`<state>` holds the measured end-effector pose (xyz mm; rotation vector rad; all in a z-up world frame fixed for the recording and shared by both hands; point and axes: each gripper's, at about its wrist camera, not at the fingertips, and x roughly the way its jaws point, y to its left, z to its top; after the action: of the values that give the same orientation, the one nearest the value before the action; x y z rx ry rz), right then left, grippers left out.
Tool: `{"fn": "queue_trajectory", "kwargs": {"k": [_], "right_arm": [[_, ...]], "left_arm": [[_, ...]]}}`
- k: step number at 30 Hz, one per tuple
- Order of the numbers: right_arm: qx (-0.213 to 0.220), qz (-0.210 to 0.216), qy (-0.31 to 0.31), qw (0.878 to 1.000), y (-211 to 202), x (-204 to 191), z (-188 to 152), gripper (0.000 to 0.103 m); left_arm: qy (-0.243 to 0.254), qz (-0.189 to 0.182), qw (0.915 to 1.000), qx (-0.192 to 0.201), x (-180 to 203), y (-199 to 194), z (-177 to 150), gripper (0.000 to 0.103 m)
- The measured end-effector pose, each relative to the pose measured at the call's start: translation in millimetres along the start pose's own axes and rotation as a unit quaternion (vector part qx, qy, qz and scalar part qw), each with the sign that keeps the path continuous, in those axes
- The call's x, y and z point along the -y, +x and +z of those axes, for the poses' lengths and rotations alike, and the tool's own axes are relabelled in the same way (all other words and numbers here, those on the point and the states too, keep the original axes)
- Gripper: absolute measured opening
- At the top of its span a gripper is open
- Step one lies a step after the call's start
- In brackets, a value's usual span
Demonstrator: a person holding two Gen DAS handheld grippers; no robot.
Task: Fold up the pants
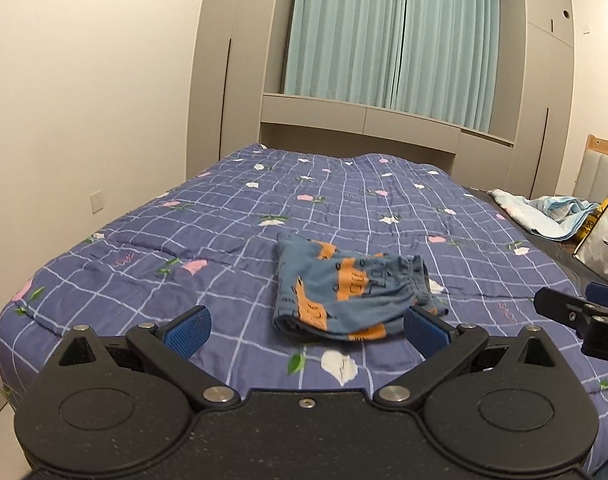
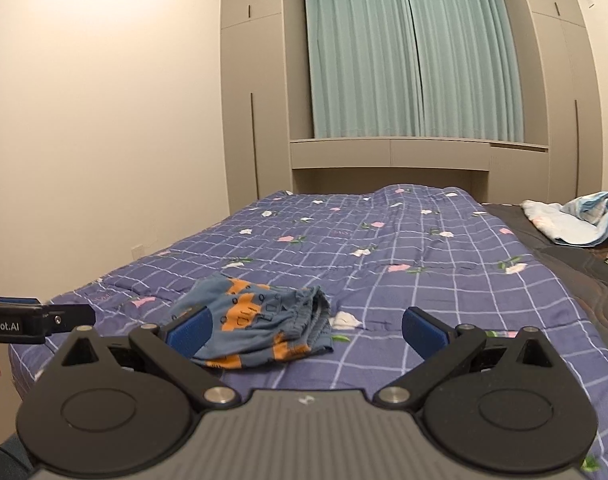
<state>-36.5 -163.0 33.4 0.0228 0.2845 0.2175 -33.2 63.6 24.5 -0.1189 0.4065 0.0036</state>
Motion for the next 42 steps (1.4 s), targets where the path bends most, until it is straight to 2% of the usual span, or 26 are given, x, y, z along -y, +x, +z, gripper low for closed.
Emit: {"fn": "queue_trajectory", "kwargs": {"k": [7, 16, 42], "right_arm": [[-0.001, -0.021, -0.001, 1.000, -5.9, 1.4, -19.6, 0.103], [-0.019, -0.026, -0.016, 0.999, 0.3, -1.0, -40.0, 0.103], [-0.029, -0.028, -0.015, 0.999, 6.0, 1.5, -48.1, 0.103]], "left_arm": [[0.012, 0.001, 0.9999, 0.000, 1.5, 3.9, -15.7, 0.102], [0.022, 0.001, 0.9995, -0.021, 4.5, 14.8, -31.8, 0.102], [0.026, 0.000, 0.9991, -0.032, 6.1, 21.1, -36.5, 0.102]]}}
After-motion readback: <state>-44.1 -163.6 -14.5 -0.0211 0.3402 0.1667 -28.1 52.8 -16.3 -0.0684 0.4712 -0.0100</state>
